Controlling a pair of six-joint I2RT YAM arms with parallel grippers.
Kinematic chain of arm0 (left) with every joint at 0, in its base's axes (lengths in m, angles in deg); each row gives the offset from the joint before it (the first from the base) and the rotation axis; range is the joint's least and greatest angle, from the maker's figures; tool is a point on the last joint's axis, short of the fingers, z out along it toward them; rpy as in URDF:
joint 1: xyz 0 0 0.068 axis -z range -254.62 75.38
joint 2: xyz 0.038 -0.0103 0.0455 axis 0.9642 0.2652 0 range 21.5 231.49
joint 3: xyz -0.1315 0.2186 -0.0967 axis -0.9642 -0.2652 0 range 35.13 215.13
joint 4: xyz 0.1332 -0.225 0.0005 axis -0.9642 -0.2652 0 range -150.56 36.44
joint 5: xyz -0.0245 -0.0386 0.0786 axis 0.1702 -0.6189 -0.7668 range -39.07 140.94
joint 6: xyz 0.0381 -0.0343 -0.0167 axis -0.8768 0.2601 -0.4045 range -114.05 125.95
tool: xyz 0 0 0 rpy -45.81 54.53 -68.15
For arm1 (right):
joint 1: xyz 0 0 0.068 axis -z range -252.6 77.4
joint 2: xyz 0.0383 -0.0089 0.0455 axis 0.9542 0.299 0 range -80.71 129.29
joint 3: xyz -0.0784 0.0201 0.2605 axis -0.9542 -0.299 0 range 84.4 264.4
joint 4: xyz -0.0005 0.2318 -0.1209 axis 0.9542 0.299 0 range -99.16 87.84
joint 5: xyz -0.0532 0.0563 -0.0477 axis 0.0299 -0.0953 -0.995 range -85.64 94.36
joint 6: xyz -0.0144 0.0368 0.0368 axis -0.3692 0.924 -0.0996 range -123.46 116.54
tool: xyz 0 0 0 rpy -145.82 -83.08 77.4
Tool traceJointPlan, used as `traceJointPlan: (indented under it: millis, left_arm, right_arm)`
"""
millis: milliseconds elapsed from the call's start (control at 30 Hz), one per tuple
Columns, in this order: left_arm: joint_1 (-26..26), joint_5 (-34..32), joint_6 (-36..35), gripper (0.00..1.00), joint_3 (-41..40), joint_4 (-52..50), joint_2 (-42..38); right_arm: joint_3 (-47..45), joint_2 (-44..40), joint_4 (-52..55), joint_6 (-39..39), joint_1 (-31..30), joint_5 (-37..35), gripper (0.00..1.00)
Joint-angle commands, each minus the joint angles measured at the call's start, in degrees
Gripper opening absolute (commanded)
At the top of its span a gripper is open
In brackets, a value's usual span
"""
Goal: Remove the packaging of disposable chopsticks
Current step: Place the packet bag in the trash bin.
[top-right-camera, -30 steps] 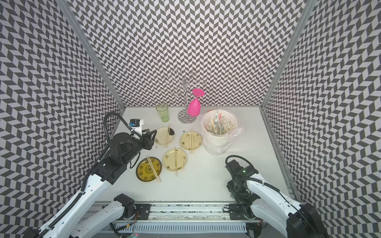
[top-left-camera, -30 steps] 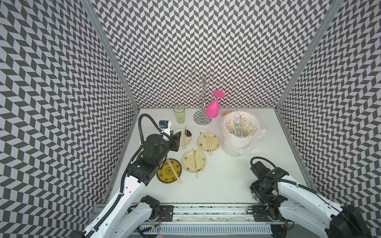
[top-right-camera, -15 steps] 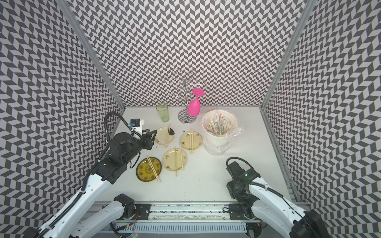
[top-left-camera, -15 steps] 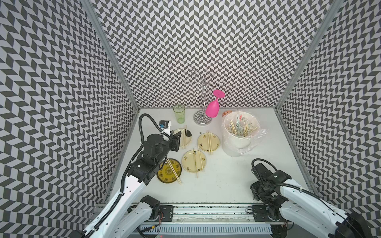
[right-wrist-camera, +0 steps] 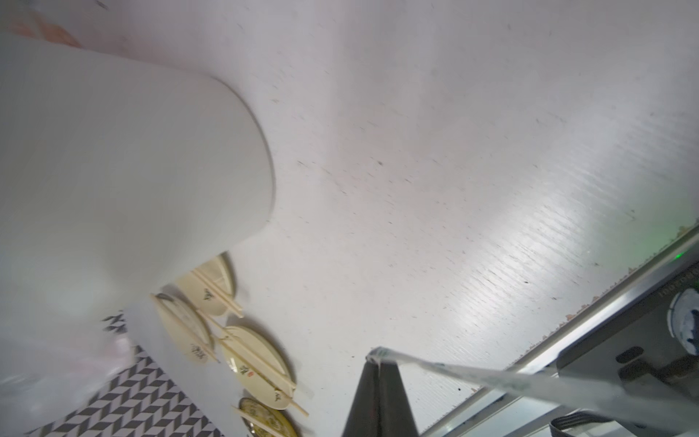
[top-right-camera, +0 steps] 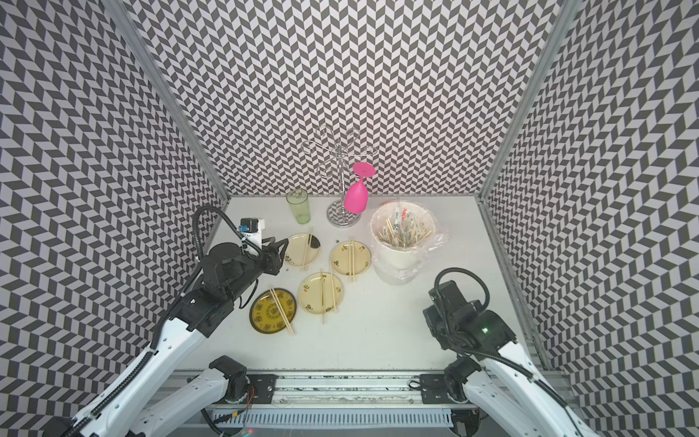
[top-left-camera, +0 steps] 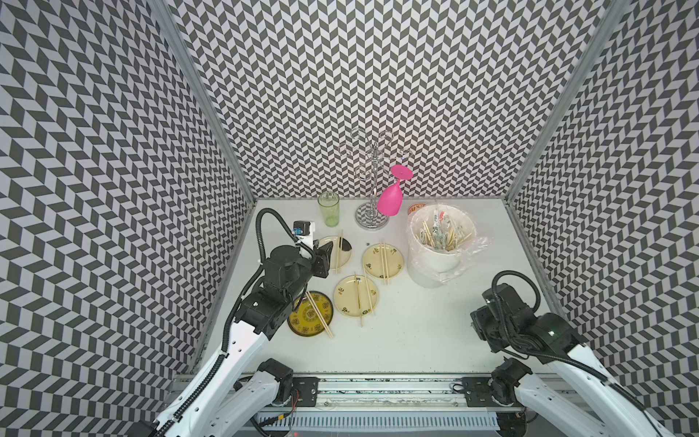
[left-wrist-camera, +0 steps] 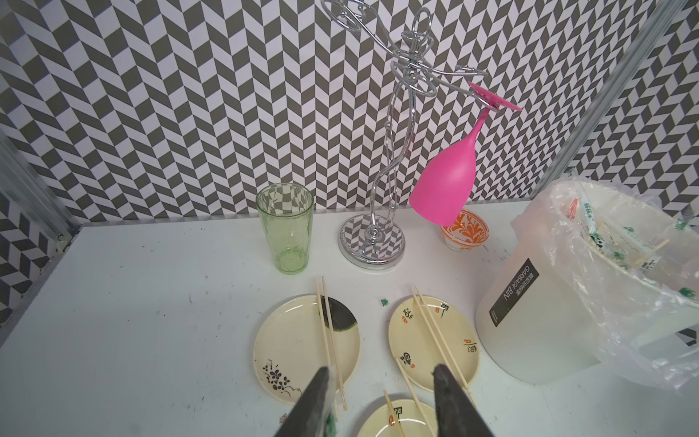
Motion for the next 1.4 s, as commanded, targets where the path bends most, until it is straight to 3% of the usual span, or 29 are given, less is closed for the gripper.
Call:
traceJointPlan:
  millis: [0, 167, 433, 600, 733, 767, 800, 833, 933, 1100, 1233, 1300, 1367]
  left_arm:
    - [0.52, -1.2, -0.97, 0.45, 2.38, 1.28, 0.38]
    - [0.81, -0.48, -0.74, 0.45, 3.04, 1.22, 0.74]
    - [0.67, -2.22, -1.01, 0.46, 1.92, 4.64, 1.28]
    - [-2.66, -4.93, -2.12, 0.48, 2.42, 8.13, 5.38]
    - [-8.2, -5.44, -1.09, 0.48, 3.08, 10.35, 10.17]
    - [-9.97, -4.89, 0.01, 0.48, 3.45, 10.53, 11.54]
    - [-12.01, -4.18, 0.97, 0.48, 3.93, 10.59, 12.77]
    - [-13.42, -3.99, 1.98, 0.48, 4.18, 10.58, 13.73]
    - [-16.99, -3.79, 4.0, 0.48, 2.54, 13.89, 15.95]
    - [-23.04, -3.92, 9.5, 0.47, -3.11, 21.92, 17.66]
    - [-24.48, -5.59, 8.28, 0.48, -7.8, 29.37, 17.95]
    - [-24.78, -7.81, 5.03, 0.49, -11.41, 34.33, 17.5]
    - [-25.45, -9.82, 1.73, 0.51, -15.0, 39.13, 17.4]
  right_arm:
    - [5.19, -0.49, 1.45, -2.21, -0.35, -8.37, 0.0]
    - [15.81, 4.87, -7.0, -13.4, -0.33, -13.02, 0.0]
    - [34.88, 23.54, -21.86, -32.41, -0.33, -11.64, 0.0]
    - [36.24, 34.44, -30.87, -35.4, 0.29, -8.01, 0.0]
    - [33.58, 40.85, -36.62, -33.71, 3.79, 0.61, 0.0]
    - [33.69, 41.89, -36.93, -33.21, 4.33, 1.28, 0.1]
    - [34.41, 42.55, -37.1, -33.25, 4.63, 1.48, 0.29]
    - [35.35, 42.92, -37.04, -33.57, 4.73, 1.22, 0.39]
    - [38.05, 42.62, -37.11, -34.98, 5.03, -0.12, 0.51]
    - [41.01, 41.57, -36.01, -36.2, 5.36, 1.36, 0.55]
    - [40.11, 39.75, -37.63, -37.74, 6.23, 4.32, 0.56]
    - [39.73, 38.8, -41.21, -42.57, 7.53, 2.39, 0.56]
    - [39.15, 37.79, -46.83, -52.46, 8.9, -3.51, 0.56]
